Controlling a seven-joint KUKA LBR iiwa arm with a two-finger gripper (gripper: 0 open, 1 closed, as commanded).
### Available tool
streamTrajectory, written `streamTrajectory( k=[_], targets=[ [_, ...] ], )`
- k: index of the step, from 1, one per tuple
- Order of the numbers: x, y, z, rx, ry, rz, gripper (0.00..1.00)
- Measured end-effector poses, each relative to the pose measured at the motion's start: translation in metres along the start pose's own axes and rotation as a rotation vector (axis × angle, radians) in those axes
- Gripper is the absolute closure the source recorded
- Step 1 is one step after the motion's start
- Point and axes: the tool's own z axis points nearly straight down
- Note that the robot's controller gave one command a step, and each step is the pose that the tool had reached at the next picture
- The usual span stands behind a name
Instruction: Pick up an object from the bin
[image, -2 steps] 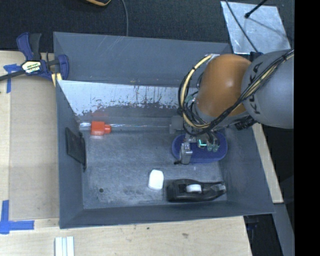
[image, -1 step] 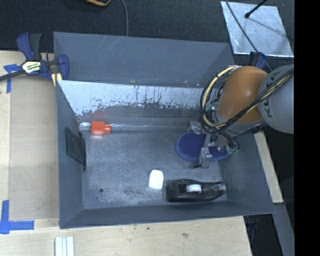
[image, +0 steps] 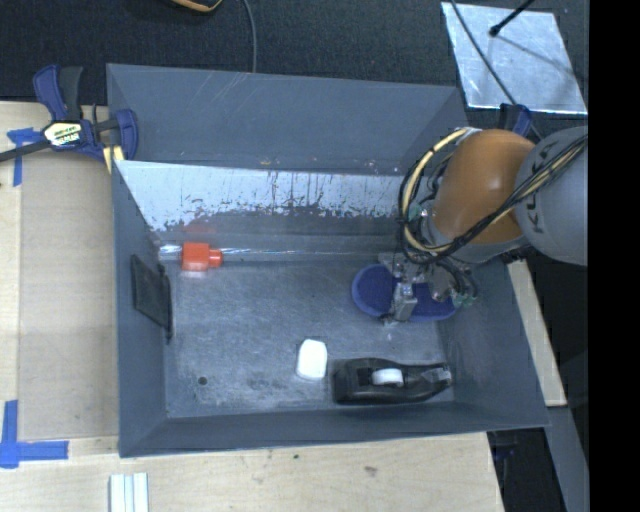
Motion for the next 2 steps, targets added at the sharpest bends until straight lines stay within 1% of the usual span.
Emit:
streamTrajectory(
  k=[1,2],
  targets=[
    [0.003,-0.01,-0.112,0.002,-0.009,-0.011,1.0],
    [0.006,-0.017,-0.219,0.002,-0.01,0.062,1.0]
  ],
)
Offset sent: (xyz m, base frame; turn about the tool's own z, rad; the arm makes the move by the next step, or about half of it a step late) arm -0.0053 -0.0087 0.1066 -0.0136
